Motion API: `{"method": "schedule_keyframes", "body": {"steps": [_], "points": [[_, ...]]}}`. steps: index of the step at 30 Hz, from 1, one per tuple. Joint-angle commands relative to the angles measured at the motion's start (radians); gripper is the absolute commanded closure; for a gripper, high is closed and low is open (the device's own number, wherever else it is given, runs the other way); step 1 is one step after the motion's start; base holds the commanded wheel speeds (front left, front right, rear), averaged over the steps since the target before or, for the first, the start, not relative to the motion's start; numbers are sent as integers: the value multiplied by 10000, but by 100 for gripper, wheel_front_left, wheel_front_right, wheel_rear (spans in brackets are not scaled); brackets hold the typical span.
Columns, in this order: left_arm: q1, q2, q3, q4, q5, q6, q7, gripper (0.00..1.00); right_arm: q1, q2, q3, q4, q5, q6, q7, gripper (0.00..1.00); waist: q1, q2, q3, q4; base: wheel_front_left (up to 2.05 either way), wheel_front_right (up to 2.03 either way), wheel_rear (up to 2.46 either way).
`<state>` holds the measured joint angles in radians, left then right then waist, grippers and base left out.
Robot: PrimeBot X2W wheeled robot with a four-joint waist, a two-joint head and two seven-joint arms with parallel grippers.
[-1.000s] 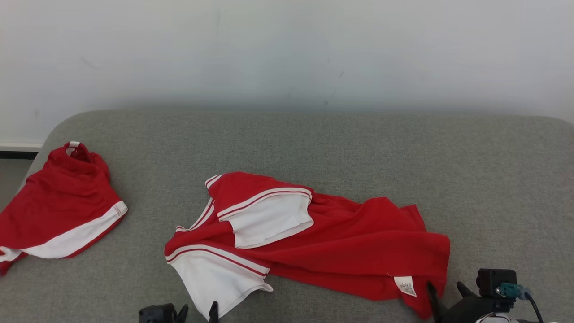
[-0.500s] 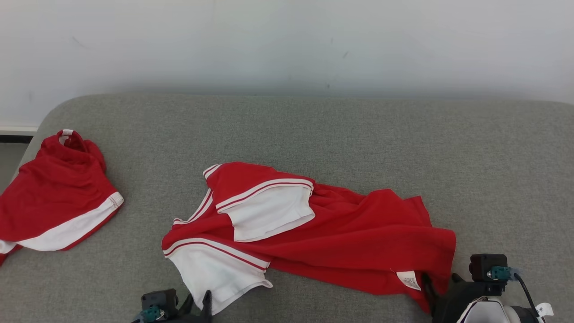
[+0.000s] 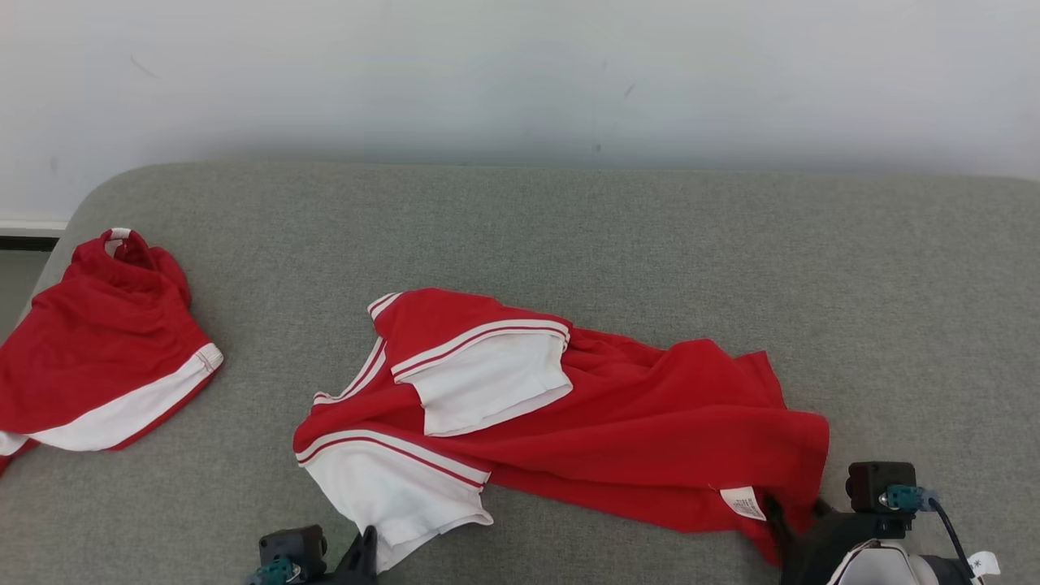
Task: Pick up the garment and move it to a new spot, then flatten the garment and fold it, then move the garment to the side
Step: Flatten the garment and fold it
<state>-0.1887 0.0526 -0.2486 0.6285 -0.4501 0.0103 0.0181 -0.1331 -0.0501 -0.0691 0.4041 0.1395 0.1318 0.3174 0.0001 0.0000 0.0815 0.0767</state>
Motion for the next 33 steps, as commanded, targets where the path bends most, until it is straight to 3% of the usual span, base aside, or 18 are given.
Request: {"method": "schedule_keyframes", "body": {"steps": [1, 2, 3, 5, 11, 17, 23, 25, 33], "points": [[193, -42, -78, 178, -118, 33, 38, 100, 185, -5, 30, -70, 27, -22, 39, 55, -1, 0, -33, -26, 0, 0, 0], [210, -40, -77, 182, -134, 29, 15, 100, 207, -5, 45, -120, 32, -22, 69, 67, -1, 0, -46, -42, 0, 0, 0], [210, -40, -77, 182, -134, 29, 15, 100, 207, -5, 45, -120, 32, -22, 69, 67, -1, 0, -46, -42, 0, 0, 0], [228, -28, -67, 177, -123, 26, -23, 100, 242, -3, 139, -257, -21, -22, -19, 100, -1, 0, -69, -85, 0, 0, 0], [-41, 14, 97, -167, -373, -139, -512, 100, 149, -5, 455, -745, 6, -22, -348, 100, -1, 0, -174, -185, 0, 0, 0], [-400, -12, 768, -1603, -1953, -713, -835, 100, 213, -6, 565, -2206, 1742, -22, -504, 100, -1, 0, -380, -169, 0, 0, 0], [-1185, 72, 1271, -3716, -3305, -965, -88, 100, -369, -69, 606, -4093, 3353, -22, 126, 100, -1, 0, -482, -279, 0, 0, 0], [-1642, 213, 1380, -4296, -3568, -988, 374, 100, -764, -437, 651, -4460, 3440, -22, 465, 100, -1, 0, -431, -354, 0, 0, 0], [-4298, 1076, 1809, -5352, -3872, -680, 1685, 100, -3558, -1184, 1080, -4330, 4106, -22, 1708, 100, -1, 0, 582, -951, 0, 0, 0]]}}
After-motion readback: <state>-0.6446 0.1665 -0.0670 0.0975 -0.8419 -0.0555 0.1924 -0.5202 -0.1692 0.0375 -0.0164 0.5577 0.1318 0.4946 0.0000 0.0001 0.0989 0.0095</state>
